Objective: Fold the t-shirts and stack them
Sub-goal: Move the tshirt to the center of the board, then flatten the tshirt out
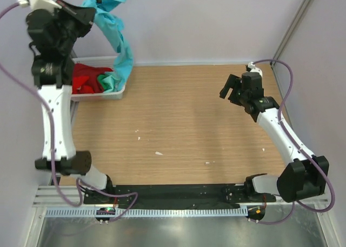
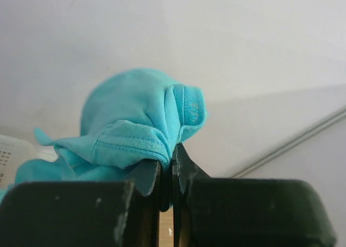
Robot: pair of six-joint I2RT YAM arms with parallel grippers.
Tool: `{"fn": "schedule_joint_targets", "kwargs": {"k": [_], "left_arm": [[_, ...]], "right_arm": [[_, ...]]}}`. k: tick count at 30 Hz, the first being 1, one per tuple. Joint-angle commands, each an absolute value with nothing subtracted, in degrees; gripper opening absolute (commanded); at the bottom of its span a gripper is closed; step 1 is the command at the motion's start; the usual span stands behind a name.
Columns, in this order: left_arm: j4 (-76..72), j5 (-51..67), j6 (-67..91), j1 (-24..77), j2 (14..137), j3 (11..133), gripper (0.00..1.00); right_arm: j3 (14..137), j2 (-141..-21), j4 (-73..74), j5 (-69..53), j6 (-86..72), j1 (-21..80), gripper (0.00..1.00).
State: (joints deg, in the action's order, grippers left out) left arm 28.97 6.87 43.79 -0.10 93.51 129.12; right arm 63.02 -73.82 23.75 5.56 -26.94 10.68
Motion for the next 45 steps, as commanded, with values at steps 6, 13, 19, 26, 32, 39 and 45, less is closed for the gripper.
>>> {"fn": "schedule_joint_targets", "kwargs": {"k": [6, 13, 19, 26, 32, 39, 45], "left_arm": [[33.75, 9.75, 45.0, 9.21, 69.98, 101.3, 0.2], [41.1, 5.37, 45.35, 27.91, 51.6, 67.61, 0.87], [49.38, 0.53, 38.68, 31.64, 47.46, 62.32, 0.8], [48.35, 6.07, 35.34, 34.27, 58.87, 57.31, 0.73], [36.66, 6.95, 31.74, 35.68, 75.01, 57.65, 0.76], [35.95, 5.54, 29.27, 35.77, 92.19, 68.37, 0.58], [35.85, 5.8, 27.86, 35.68, 100.79, 72.77, 0.55]], "right_arm": [[65.3, -69.44, 30.14, 0.44, -26.63, 16.17, 0.88], [60.92, -67.85, 29.1, -8.06, -24.44, 18.81, 0.92], [57.58, -70.74, 23.92, -24.31, -21.54, 23.88, 0.91], [50.55, -79.17, 20.31, -23.74, -24.08, 35.84, 0.75], [43.78, -81.47, 14.41, -21.36, -26.28, 37.7, 0.72], [43.42, -83.58, 14.59, -21.89, -23.29, 38.58, 0.74], [45.09, -87.8, 14.24, -21.01, -24.08, 39.11, 0.7]]}}
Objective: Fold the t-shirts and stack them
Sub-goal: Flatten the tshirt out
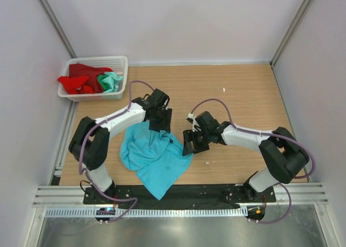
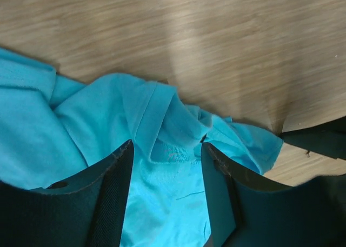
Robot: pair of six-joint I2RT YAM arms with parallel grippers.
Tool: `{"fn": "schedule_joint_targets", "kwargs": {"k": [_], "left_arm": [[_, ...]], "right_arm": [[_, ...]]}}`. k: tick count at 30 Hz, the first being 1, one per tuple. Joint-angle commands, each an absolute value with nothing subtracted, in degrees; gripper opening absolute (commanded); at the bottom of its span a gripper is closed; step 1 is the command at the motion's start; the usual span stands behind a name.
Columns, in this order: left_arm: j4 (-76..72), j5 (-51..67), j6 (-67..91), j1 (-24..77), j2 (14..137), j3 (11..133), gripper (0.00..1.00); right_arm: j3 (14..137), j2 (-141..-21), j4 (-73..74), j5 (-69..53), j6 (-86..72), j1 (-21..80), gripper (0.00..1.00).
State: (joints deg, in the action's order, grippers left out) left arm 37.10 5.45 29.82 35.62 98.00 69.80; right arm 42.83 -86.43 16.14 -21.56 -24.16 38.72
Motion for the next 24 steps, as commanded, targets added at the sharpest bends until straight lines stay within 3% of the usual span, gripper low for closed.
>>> {"fn": "schedule_joint_targets", "kwargs": {"k": [1, 6, 11, 13, 16, 17, 19, 20, 21, 24], "left_arm": [[36.03, 5.8, 27.69, 35.6, 101.42, 73.03, 0.53], [36.56, 5.8, 27.6, 35.6, 103.71, 73.3, 0.48], [38.14, 4.4, 27.77, 35.68, 106.52, 73.83, 0.43], [38.06, 3.52, 27.77, 35.68, 107.05, 74.0, 0.4], [37.97, 2.81, 27.34, 35.68, 108.02, 74.62, 0.35], [37.88, 2.46, 27.33, 35.68, 107.93, 74.88, 0.29], [37.88, 1.85, 27.16, 35.68, 107.41, 75.14, 0.17], [38.32, 1.15, 27.07, 35.6, 107.05, 75.32, 0.06], [38.32, 0.88, 27.07, 35.68, 105.48, 75.5, 0.03], [39.11, 0.44, 27.16, 35.68, 100.4, 76.2, 0.0]], "right_arm": [[45.0, -88.24, 14.06, -20.74, -24.52, 39.11, 0.69], [45.61, -88.95, 13.1, -20.66, -25.93, 39.2, 0.62], [45.62, -89.03, 14.41, -19.6, -25.75, 39.2, 0.61], [45.35, -89.03, 13.89, -19.42, -26.02, 39.29, 0.56], [45.09, -89.56, 13.54, -19.6, -26.54, 39.2, 0.41], [45.26, -89.65, 13.36, -19.6, -26.63, 39.2, 0.3], [45.87, -89.39, 14.06, -18.38, -26.81, 39.2, 0.14], [46.14, -89.12, 14.5, -17.59, -26.89, 39.29, 0.1], [46.4, -88.51, 14.94, -16.71, -26.98, 39.2, 0.02], [49.3, -84.91, 19.85, -11.53, -26.28, 39.2, 0.01]]}}
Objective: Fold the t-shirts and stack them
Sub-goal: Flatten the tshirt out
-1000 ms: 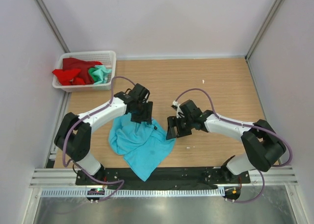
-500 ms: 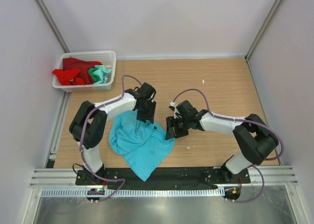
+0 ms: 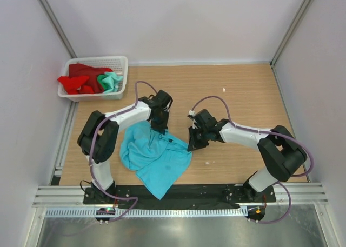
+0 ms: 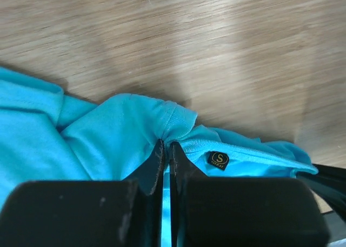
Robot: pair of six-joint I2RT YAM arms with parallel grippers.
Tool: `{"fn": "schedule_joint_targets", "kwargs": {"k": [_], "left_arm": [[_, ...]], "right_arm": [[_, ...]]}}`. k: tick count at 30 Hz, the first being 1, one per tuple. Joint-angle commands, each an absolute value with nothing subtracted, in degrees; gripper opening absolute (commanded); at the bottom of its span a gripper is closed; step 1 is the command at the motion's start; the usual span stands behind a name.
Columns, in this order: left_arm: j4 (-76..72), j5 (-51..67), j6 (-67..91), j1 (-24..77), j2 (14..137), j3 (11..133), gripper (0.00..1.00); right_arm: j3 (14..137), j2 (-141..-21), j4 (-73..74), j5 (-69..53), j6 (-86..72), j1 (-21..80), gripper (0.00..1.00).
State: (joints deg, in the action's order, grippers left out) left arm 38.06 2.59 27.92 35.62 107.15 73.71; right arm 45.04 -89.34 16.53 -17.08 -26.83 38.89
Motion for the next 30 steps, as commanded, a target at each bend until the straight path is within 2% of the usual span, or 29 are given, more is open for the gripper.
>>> {"fn": "schedule_joint_targets", "kwargs": {"k": [1, 7, 13, 17, 24, 30], "left_arm": [[39.37, 0.44, 27.16, 35.6, 98.46, 76.38, 0.0], [38.67, -1.14, 25.93, 35.68, 80.9, 81.37, 0.0], [35.08, 6.57, 21.1, 35.68, 66.21, 88.15, 0.0], [34.79, 7.9, 21.01, 35.68, 56.54, 93.14, 0.0], [35.6, 16.23, 27.59, 35.6, 49.93, 95.37, 0.0], [28.66, 20.3, 34.44, 35.68, 51.41, 94.04, 0.0]], "right_arm": [[50.26, -82.21, 23.08, -10.38, -26.11, 39.2, 0.01], [66.07, -72.43, 35.93, -4.04, -23.12, 39.2, 0.01], [82.23, -64.26, 39.89, -9.13, -21.18, 39.64, 0.01], [87.88, -59.16, 40.52, -15.63, -22.15, 39.81, 0.01], [96.84, -51.33, 42.89, -9.06, -27.77, 39.81, 0.01], [106.51, -56.24, 42.97, 4.1, -30.67, 39.73, 0.01]]}}
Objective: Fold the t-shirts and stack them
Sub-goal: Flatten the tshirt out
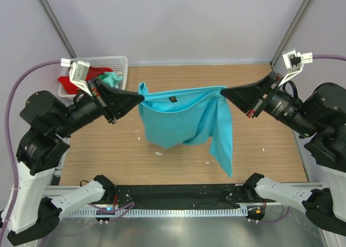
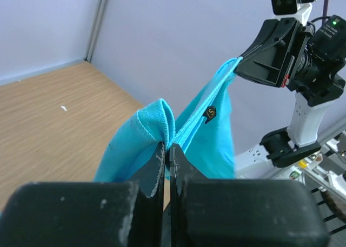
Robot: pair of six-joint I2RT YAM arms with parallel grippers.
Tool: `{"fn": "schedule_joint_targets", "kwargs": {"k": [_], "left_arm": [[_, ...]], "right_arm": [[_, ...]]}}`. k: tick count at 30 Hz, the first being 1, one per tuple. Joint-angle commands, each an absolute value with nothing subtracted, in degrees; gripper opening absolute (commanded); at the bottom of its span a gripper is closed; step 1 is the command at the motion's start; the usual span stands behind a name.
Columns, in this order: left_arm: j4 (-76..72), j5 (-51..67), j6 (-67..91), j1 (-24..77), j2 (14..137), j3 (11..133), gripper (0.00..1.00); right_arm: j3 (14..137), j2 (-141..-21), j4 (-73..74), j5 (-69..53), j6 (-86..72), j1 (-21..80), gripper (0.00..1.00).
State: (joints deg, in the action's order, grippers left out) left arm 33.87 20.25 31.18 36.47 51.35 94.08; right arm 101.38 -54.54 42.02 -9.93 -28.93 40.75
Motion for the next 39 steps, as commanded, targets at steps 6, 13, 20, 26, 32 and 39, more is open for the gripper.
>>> {"fn": "schedule_joint_targets", "kwargs": {"k": [6, 13, 20, 26, 32, 39], "left_arm": [[28.47, 11.18, 36.56, 35.6, 56.07, 93.95, 0.0], [33.48, 3.16, 32.44, 35.68, 61.34, 100.53, 0.0], [40.17, 8.68, 25.4, 35.68, 67.06, 120.84, 0.0], [34.72, 21.7, 29.26, 35.68, 66.19, 123.75, 0.0], [21.72, 28.56, 34.88, 35.6, 58.11, 116.29, 0.0], [17.31, 29.71, 40.43, 35.6, 59.33, 114.62, 0.0]], "right_arm": [[114.24, -69.58, 44.65, 23.07, -28.23, 39.81, 0.01], [123.21, -77.43, 28.84, 29.01, -11.71, 39.81, 0.01], [117.63, -67.27, 20.77, 14.79, -6.06, 39.81, 0.01], [114.78, -57.33, 19.07, 8.97, -10.27, 39.81, 0.01], [114.78, -49.84, 18.37, 7.39, -19.68, 39.73, 0.01], [116.8, -53.6, 23.45, 6.68, -24.08, 39.73, 0.01]]}}
